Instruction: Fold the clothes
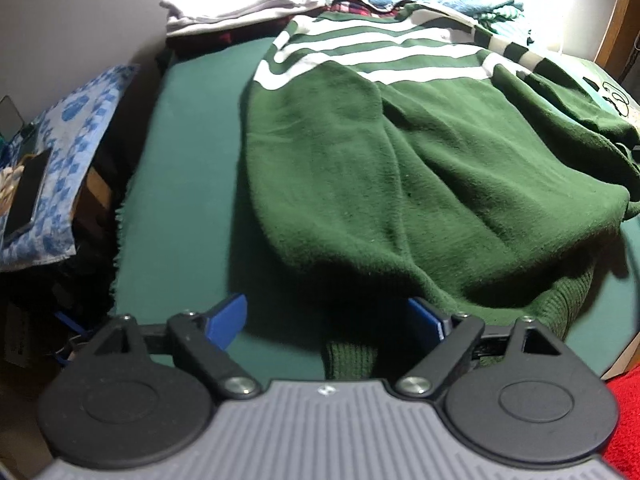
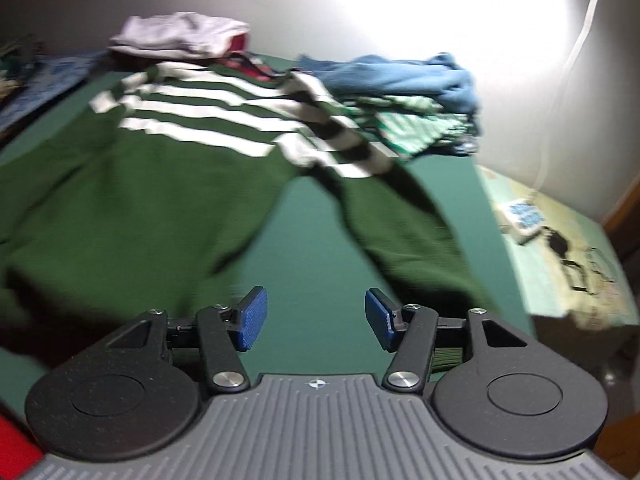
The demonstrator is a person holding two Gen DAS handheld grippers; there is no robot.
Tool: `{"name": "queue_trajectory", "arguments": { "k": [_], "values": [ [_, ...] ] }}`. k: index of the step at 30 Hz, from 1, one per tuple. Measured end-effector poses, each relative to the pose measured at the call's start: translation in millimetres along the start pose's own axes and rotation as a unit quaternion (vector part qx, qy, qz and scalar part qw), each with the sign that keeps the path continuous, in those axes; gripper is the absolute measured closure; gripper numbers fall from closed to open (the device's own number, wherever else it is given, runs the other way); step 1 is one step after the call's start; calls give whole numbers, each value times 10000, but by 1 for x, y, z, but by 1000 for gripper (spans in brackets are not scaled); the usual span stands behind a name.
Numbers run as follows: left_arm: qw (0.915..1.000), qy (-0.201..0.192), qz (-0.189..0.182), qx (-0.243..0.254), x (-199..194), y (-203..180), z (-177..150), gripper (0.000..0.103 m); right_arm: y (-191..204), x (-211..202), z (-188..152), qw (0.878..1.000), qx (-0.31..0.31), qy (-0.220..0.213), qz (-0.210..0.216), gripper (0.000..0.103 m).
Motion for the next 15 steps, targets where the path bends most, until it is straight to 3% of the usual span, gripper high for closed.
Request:
{"name": "queue_trajectory", "arguments": {
  "k": [6, 11, 15],
  "values": [
    [9990, -342, 12, 279, -25, 5, 8, 4, 28, 1, -3, 9995, 69, 27, 303, 40],
    [9992, -133, -118, 354, -14, -6, 6, 5, 30, 13, -10, 9981, 399, 230, 414, 39],
    [9985, -202, -438, 269, -20, -21, 4, 1, 35, 5, -9, 9972, 498, 55, 550, 41]
  ]
}}
Point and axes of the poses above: each gripper's, at about its wrist camera, not at the fingertips, and x roughly the way its jaws point, y to its left, z to its top, the point moved 2 cm from there along x, roughly the way its jaws point, and after that the axes turned 7 degrees about -y, right-handed, at the moved point
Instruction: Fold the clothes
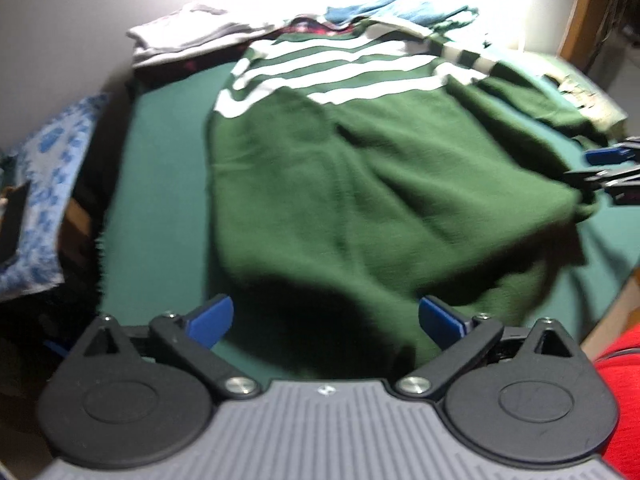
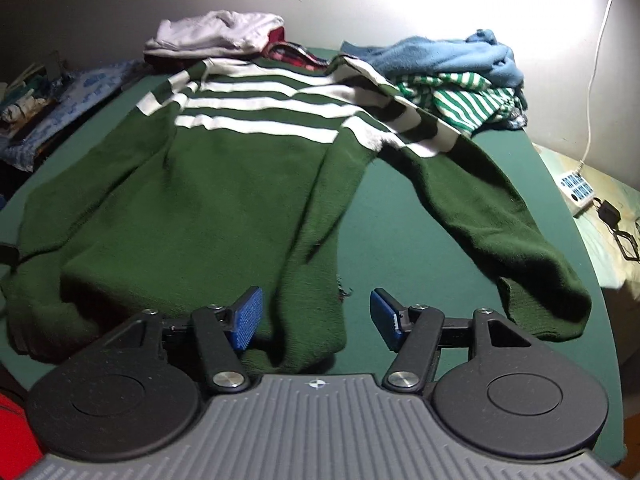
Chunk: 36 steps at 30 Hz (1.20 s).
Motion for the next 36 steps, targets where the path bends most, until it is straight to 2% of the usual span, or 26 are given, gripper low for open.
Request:
{"name": "queue_trajectory", "arguments": {
  "k": [1, 3, 4, 5, 8, 10, 12, 13, 14, 17, 20, 26, 29, 33, 36],
  "values": [
    [10000, 23, 26, 54, 3, -6, -1, 3, 3, 1, -1, 10000, -43, 39, 49, 41],
    [9997, 209, 68, 80, 14, -11, -5, 26, 8, 3, -4, 9998, -142, 105, 73, 41],
    [9994, 336, 74, 34, 19, -11, -7, 43, 9, 3, -6, 9998, -151, 91, 47, 41],
    [9990, 449, 48, -61, 24, -9, -9, 54, 8, 4, -6, 9999, -119, 79, 48, 42],
    [9990, 408, 91, -167, 21, -4, -12, 54, 4, 5, -9, 9999, 0, 108, 79, 55],
    [9991, 334, 143, -204, 18, -1, -13, 60, 4, 7, -12, 9999, 12, 165, 41, 58],
    [9992, 250, 224, -222, 14, 4, -11, 77, 4, 9, -16, 9998, 19, 217, 32, 59],
    [9990, 214, 323, -217, 12, 7, -10, 88, 4, 10, -17, 9997, 23, 242, 27, 61],
    [9987, 174, 441, -205, 10, 10, -8, 94, 4, 11, -19, 9996, 27, 268, 23, 62],
    [9948, 15, 1019, -7, 1, 20, -4, 96, 5, 12, -21, 9997, -35, 242, 21, 64],
    [9870, -87, 1597, 139, -12, 38, 0, 96, 6, 13, -22, 9996, -107, 248, 12, 64],
    [9642, -77, 2651, 37, -24, 100, 0, 96, 9, 12, -23, 9994, -267, 219, -9, 64],
    [9592, 89, 2821, -136, -9, 128, -6, 96, 9, 13, -23, 9993, -311, 206, 5, 65],
    [9535, 645, 2936, -202, 33, 145, -29, 96, 7, 13, -23, 9993, -299, 211, 30, 65],
    [9563, 768, 2809, -262, 42, 141, -42, 95, 9, 13, -24, 9993, -316, 208, 30, 65]
  ]
}}
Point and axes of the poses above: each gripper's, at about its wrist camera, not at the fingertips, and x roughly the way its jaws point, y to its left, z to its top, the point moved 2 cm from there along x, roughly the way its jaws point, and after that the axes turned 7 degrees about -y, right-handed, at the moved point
